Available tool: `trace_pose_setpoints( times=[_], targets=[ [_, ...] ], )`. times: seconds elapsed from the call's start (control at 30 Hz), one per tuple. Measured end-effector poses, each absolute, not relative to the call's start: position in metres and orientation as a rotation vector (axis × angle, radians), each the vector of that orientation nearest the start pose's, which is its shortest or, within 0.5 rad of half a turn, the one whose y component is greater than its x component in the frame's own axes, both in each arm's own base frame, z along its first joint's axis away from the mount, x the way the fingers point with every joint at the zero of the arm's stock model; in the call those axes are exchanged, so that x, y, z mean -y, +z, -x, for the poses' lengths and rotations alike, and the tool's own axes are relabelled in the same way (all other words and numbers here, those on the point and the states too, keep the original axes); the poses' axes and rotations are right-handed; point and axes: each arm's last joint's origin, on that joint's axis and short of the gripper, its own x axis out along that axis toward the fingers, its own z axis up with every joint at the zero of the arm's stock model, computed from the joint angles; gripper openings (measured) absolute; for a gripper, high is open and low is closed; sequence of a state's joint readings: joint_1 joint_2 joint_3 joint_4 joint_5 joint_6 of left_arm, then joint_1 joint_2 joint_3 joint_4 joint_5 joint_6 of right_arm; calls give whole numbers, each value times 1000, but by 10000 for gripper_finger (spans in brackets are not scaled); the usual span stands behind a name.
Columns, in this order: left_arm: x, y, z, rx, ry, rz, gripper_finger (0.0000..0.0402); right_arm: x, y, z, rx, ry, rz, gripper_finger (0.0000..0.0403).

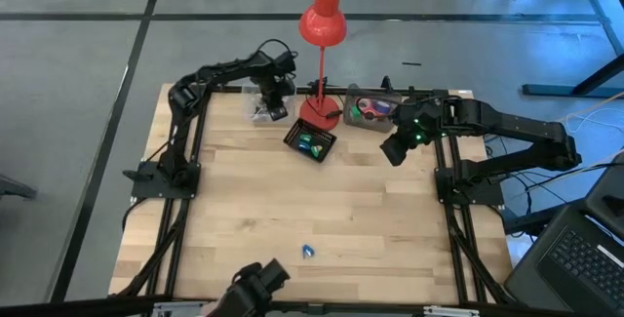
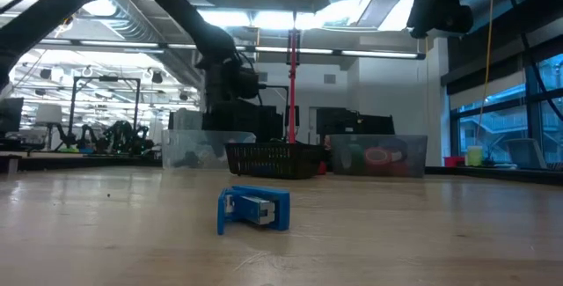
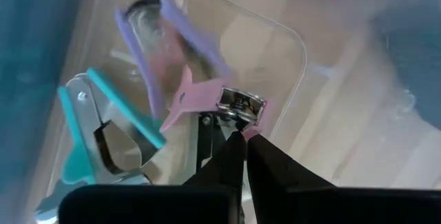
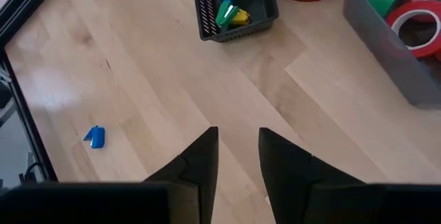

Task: Pick and place Stapler, Stapler remover, tape
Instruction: Put the pink staple remover into the transparent bin, then put the blue stapler into the black bin

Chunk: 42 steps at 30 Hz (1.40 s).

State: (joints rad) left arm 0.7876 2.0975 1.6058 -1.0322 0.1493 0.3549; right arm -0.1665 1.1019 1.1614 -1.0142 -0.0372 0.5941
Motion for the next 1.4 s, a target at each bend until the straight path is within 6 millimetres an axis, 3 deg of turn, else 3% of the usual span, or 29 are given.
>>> trace_pose_setpoints(
  times=[0.1, 0.2, 0.33, 0.5, 0.67, 0.87, 0.97, 1.1, 1.27, 1.4],
  targets=[
    [-280, 174, -287, -1423, 233, 383, 33, 32, 335, -195, -892, -395, -632, 105],
    [-278, 188, -288, -1398, 250, 356, 72, 32, 335, -195, -891, -401, -611, 105],
    [-278, 217, -286, -1362, 301, 368, 128, 32, 335, -195, -893, -396, -596, 105],
    [-261, 269, -270, -1344, 346, 440, 176, 32, 334, -195, -898, -394, -590, 105],
    [-224, 323, -244, -1206, 397, 555, 190, 32, 333, -193, -918, -390, -590, 105],
    [-153, 365, -214, -1041, 432, 618, 189, 31, 333, -193, -925, -370, -580, 105],
    [-113, 371, -201, -958, 425, 678, 187, 30, 335, -198, -897, -297, -595, 105],
    [-64, 363, -187, -833, 386, 786, 189, 29, 336, -210, -860, -180, -615, 105],
    [-11, 336, -184, -676, 317, 947, 191, 16, 327, -237, -864, -30, -617, 105],
    [25, 310, -195, -572, 207, 999, 188, -1, 312, -255, -934, 91, -577, 105]
  ],
)
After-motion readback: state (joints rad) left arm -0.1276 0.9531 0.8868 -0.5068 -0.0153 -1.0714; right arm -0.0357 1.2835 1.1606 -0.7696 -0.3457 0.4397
